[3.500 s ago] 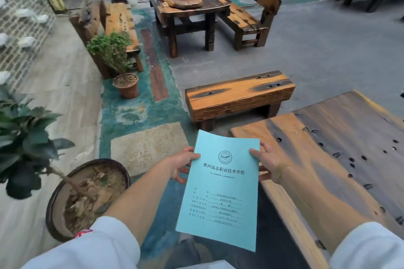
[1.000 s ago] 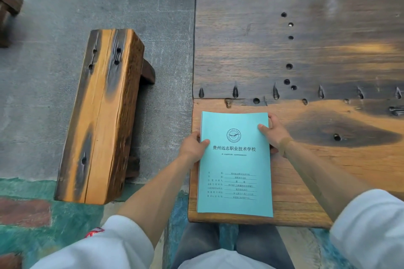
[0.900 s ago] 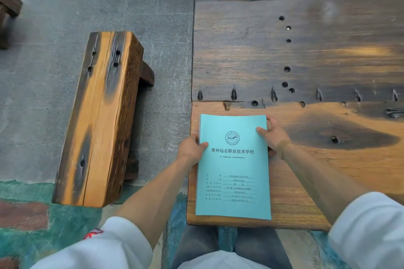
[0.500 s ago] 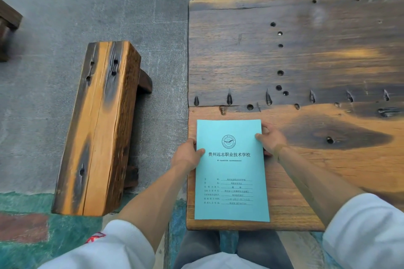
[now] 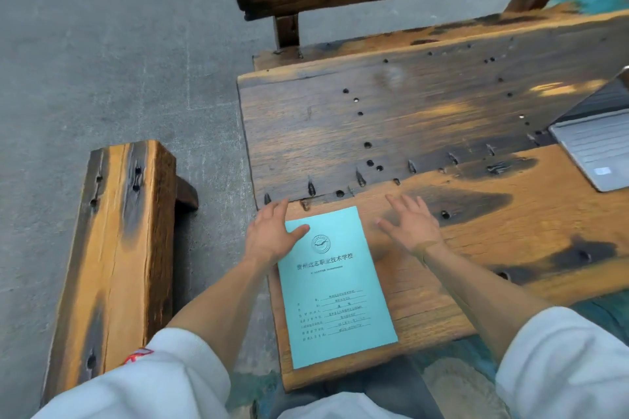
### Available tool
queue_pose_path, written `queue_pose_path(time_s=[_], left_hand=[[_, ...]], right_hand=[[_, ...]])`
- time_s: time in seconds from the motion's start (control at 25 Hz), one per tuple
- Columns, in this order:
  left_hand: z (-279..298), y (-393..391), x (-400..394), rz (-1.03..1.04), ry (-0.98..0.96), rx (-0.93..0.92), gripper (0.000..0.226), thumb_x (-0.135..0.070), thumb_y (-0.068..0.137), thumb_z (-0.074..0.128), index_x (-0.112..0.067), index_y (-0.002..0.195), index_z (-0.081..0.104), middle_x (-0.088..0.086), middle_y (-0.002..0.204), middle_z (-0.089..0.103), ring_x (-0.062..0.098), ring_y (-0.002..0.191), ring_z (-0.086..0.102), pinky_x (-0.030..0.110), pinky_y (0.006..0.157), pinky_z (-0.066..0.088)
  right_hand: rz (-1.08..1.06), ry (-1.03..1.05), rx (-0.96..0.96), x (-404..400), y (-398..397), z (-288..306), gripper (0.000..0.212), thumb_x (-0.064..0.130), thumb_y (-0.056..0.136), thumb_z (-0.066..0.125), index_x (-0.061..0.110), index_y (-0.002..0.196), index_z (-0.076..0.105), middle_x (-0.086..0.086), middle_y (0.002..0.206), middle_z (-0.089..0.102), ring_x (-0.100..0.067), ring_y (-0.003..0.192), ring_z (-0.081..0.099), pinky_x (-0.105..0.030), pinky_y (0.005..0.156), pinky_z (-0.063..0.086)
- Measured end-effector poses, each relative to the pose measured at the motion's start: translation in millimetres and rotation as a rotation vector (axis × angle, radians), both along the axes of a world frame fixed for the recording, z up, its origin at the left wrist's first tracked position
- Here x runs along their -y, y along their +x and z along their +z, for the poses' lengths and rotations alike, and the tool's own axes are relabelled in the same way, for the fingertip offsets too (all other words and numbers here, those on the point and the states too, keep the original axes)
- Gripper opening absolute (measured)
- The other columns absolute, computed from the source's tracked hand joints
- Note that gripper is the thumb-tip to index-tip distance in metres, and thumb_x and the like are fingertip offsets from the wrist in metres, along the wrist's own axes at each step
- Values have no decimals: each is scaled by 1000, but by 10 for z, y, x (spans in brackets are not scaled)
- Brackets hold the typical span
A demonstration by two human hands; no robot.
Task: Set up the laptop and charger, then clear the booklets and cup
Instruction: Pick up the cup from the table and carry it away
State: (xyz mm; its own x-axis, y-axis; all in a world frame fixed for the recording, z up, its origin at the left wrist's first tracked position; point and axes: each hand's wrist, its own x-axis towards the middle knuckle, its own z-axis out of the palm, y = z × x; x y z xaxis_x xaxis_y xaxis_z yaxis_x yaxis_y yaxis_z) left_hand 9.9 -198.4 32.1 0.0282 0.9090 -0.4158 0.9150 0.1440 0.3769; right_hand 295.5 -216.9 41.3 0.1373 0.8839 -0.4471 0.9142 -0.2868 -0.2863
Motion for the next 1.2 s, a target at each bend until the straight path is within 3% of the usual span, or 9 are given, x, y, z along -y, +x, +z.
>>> queue_pose_path(time_s=[0.24,0.48,0.88,1.2], left_hand=[[546,705,-398,-343,190,27,87,-76,82,44,-36,154,14,-3,164,12,21,151,8,48,121,10],[976,1939,-394,-614,321,79,92,-85,78,32,-38,154,11,-5,164,8,20,151,5,49,122,4],[1345,4464,695,-883,389,129,92,-87,76,31,-39,153,15,-9,164,7,17,151,1,52,119,-2],[1511,6033,1455,-1148,427,106,96,-92,73,24,-42,153,10,-10,164,5,18,151,0,52,119,-2]], right_hand=[[-73,121,150,374,757,576,79,78,85,31,44,153,12,6,165,1,-25,151,-11,-53,120,5],[-274,207,260,1038,1761,1028,80,83,81,28,51,151,7,8,165,-5,-25,150,-15,-55,119,3],[-649,262,330,2978,3747,1400,82,82,80,34,49,151,11,6,165,2,-26,151,-8,-55,119,4],[-907,224,347,4361,4757,1450,81,82,82,32,48,152,11,5,165,-2,-27,151,-10,-56,119,3]])
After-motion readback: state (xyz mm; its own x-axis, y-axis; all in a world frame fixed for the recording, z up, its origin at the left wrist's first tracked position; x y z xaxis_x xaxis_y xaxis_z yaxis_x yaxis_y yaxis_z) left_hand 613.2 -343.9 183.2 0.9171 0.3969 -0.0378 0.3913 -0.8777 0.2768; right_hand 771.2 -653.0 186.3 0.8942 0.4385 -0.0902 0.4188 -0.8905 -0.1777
